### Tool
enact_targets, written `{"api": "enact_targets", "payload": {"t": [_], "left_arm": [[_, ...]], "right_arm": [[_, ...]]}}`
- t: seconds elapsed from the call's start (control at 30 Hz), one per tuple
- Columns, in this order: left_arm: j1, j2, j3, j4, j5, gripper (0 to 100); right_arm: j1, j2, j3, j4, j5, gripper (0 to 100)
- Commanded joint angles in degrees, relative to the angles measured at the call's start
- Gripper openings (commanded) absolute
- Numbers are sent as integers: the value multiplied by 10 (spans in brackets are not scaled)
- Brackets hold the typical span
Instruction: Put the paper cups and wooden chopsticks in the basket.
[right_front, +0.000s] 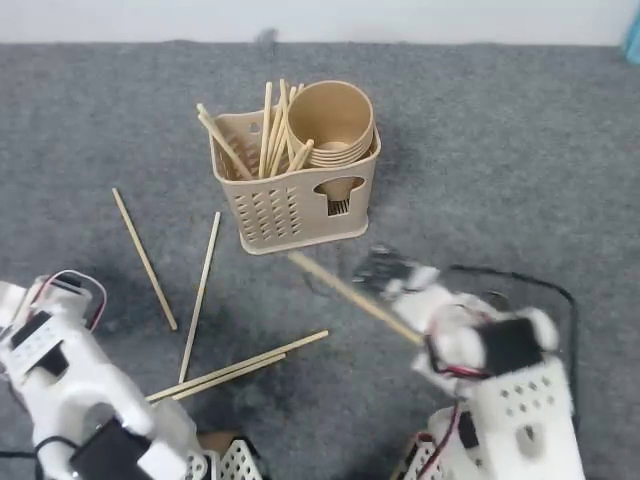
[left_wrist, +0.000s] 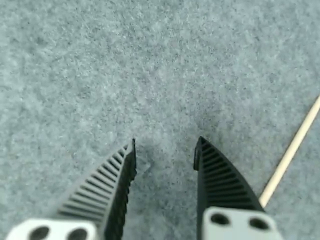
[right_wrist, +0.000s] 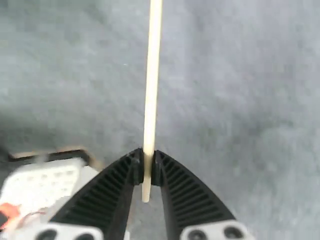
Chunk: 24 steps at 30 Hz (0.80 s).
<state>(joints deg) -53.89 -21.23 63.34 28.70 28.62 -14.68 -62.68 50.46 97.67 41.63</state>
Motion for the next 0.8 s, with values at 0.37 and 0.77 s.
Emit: {"api": "enact_targets", "payload": {"t": [0.37, 0.77], "left_arm": [[-4, 0, -22, -13, 6, 182], [-4, 0, -22, -12, 6, 182]], "right_arm": [[433, -139, 310, -311, 10, 10], [421, -139, 229, -275, -75, 214]]}}
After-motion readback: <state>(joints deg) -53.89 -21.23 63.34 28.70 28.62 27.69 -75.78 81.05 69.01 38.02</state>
